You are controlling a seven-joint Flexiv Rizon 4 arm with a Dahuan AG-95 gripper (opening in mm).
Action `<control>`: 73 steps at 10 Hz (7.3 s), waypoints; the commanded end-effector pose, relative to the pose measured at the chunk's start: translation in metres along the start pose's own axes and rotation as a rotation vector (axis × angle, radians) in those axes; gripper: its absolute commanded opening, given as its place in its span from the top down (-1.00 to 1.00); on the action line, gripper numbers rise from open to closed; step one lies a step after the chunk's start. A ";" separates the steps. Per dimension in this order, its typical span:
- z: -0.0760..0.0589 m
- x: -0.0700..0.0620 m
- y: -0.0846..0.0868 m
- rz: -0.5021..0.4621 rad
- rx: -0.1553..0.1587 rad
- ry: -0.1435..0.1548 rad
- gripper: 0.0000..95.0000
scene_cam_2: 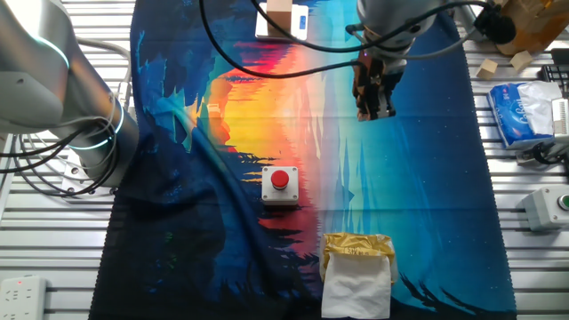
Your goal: Remove the object from the scale
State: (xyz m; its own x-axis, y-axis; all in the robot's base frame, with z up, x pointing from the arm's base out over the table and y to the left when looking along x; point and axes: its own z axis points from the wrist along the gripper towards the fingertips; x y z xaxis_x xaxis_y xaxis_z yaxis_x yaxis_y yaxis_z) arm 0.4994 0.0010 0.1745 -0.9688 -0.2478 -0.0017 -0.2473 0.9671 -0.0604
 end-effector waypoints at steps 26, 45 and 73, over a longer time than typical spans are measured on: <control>-0.002 0.037 0.262 0.179 -0.032 0.019 1.00; 0.075 0.035 0.369 0.307 -0.138 0.050 -1.00; 0.068 0.043 0.365 0.353 -0.081 -0.009 -0.60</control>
State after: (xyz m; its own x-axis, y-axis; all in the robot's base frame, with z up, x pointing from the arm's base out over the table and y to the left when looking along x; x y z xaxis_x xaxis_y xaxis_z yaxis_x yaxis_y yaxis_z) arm 0.3687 0.3407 0.0852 -0.9938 0.1106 -0.0115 0.1101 0.9931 0.0402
